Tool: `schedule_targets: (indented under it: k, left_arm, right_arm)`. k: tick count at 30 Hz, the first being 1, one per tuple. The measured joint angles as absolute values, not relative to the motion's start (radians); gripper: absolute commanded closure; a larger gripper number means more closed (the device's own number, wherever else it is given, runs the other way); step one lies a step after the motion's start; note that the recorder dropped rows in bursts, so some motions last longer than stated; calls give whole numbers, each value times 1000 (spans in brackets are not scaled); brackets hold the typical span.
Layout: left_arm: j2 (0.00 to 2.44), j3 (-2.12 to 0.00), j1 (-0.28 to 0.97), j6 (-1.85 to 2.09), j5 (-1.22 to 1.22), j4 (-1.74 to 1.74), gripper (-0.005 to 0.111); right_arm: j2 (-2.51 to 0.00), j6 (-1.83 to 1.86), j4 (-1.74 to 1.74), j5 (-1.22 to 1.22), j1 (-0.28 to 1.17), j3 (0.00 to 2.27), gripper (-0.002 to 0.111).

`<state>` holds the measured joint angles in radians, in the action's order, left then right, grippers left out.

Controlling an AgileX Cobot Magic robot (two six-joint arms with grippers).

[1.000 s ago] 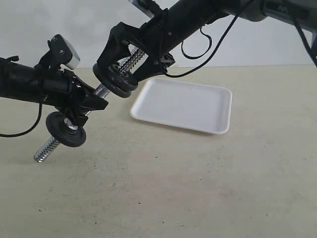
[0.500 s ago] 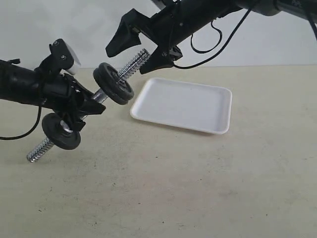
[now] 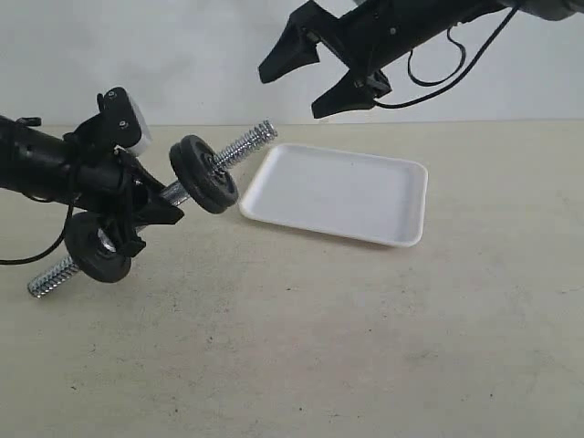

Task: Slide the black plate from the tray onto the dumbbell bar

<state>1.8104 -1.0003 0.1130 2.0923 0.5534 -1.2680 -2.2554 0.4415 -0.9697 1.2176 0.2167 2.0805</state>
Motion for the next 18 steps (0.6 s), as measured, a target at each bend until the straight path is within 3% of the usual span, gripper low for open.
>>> schedule_targets:
  k: [9, 18]
  left_arm:
    - [1810, -1000, 113, 1911, 452, -1311, 102]
    - [1829, -1000, 113, 1661, 369, -1652, 102]
  right_arm:
    - [-2255, 441, -964, 1218, 143, 2080, 16]
    - [-2255, 441, -965, 1218, 143, 2080, 16]
